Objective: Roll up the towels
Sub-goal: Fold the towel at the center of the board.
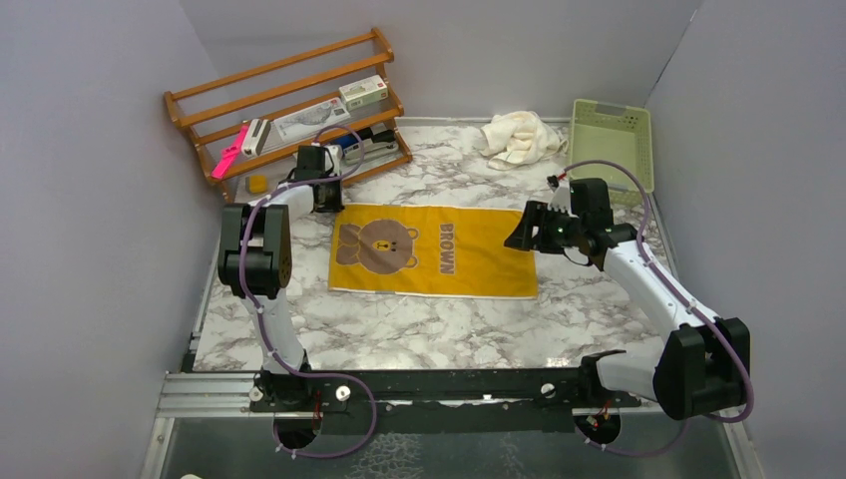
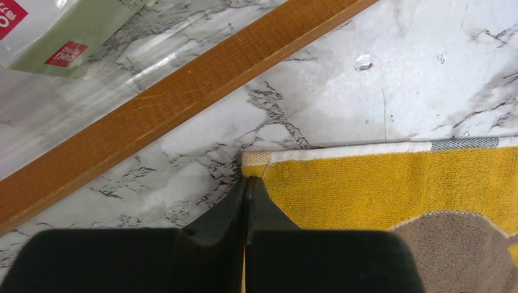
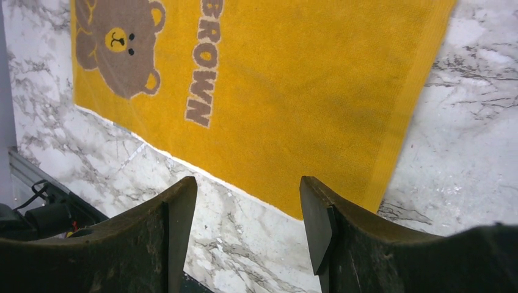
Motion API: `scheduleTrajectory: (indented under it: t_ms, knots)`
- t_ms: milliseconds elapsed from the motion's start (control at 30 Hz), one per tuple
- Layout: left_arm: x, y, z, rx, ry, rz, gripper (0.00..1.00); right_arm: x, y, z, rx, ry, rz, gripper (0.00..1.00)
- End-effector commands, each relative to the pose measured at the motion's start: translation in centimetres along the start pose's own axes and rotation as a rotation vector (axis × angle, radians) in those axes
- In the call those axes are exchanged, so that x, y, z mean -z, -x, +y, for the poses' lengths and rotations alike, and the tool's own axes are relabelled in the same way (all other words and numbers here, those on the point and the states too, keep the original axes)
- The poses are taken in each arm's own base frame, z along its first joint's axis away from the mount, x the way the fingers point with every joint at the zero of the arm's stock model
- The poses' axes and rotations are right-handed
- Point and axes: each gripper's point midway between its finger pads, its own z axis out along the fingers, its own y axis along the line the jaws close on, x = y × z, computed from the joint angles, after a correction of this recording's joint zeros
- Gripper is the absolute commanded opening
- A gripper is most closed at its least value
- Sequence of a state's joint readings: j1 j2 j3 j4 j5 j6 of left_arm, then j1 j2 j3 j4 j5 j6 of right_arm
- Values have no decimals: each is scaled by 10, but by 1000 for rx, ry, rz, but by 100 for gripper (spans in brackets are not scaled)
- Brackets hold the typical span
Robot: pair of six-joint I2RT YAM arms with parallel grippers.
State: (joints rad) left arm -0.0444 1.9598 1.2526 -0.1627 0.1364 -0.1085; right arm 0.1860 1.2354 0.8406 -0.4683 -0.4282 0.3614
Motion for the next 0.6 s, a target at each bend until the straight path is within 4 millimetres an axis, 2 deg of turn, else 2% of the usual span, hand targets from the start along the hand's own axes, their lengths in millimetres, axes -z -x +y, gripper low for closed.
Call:
scheduleTrajectory:
  t_ms: [0, 133, 267, 400, 567]
  knots:
    - [-9, -31, 12, -30, 62, 103, 0, 2, 35, -3, 30, -43, -120, 64]
    - [9, -12, 8, -41, 59, 58, 0, -8, 68, -9, 23, -95, -188, 67]
    - [35, 10, 2, -40, 51, -23, 0, -27, 100, -29, -19, -196, -235, 68]
    - [52, 19, 8, -52, 94, -84, 0, -56, 108, -52, -36, -268, -209, 68]
    - [49, 18, 3, -37, 69, -79, 0, -85, 111, -82, -21, -345, -180, 63]
